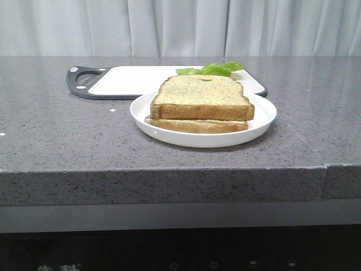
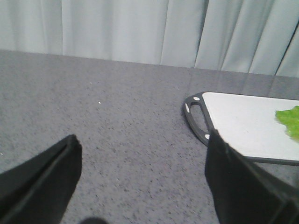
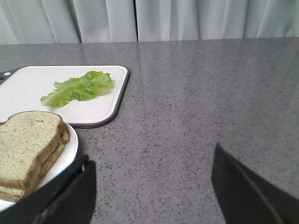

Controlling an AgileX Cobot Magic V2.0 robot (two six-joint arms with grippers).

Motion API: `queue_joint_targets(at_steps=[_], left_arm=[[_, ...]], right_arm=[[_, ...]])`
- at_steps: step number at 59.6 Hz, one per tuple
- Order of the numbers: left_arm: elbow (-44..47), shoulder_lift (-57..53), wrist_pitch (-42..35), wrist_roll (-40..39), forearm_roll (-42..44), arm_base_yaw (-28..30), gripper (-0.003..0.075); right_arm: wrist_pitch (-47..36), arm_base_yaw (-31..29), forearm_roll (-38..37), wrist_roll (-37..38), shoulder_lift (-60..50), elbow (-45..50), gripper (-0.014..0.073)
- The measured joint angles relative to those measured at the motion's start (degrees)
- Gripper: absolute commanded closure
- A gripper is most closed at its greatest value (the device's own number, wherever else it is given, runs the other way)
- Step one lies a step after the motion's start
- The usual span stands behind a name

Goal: Left arm grabs bread, right arm adds lettuce
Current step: 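Lower the left gripper onto the top bread slice and grasp it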

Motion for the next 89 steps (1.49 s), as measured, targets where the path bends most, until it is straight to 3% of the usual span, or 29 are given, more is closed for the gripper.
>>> queue_joint_targets(at_steps=[9, 18, 33, 46, 61, 81, 89], left_arm=[[-5.6, 8.1, 8.0, 2.9, -7.7, -3.2, 0.0134], [-14.6, 21.6, 14.8, 4.1, -10.6, -10.0, 0.0134], [-27.0, 41.7, 16.6, 3.2, -10.8, -23.7, 0.0135], [-39.0, 57.0, 19.2, 2.9, -10.9, -31.7, 0.0135], [-49.7, 70.1, 22.8, 2.8, -10.9, -34.9, 0.0135], [-52.0, 75.7, 23.8, 2.8, -10.9, -34.9, 0.0138], [-52.2, 75.9, 23.9, 2.7, -10.9, -34.9, 0.0215]], right_arm=[[0.2, 0.0, 0.0, 0.0, 0.0, 0.0, 0.0015], [0.2, 0.0, 0.0, 0.0, 0.0, 0.0, 0.0015], [0.2, 0.0, 0.0, 0.0, 0.0, 0.0, 0.0015], [0.2, 0.0, 0.0, 0.0, 0.0, 0.0, 0.0015], [0.3, 0.0, 0.0, 0.0, 0.0, 0.0, 0.0015], [0.3, 0.0, 0.0, 0.0, 0.0, 0.0, 0.0015], [0.3, 0.0, 0.0, 0.0, 0.0, 0.0, 0.0015]])
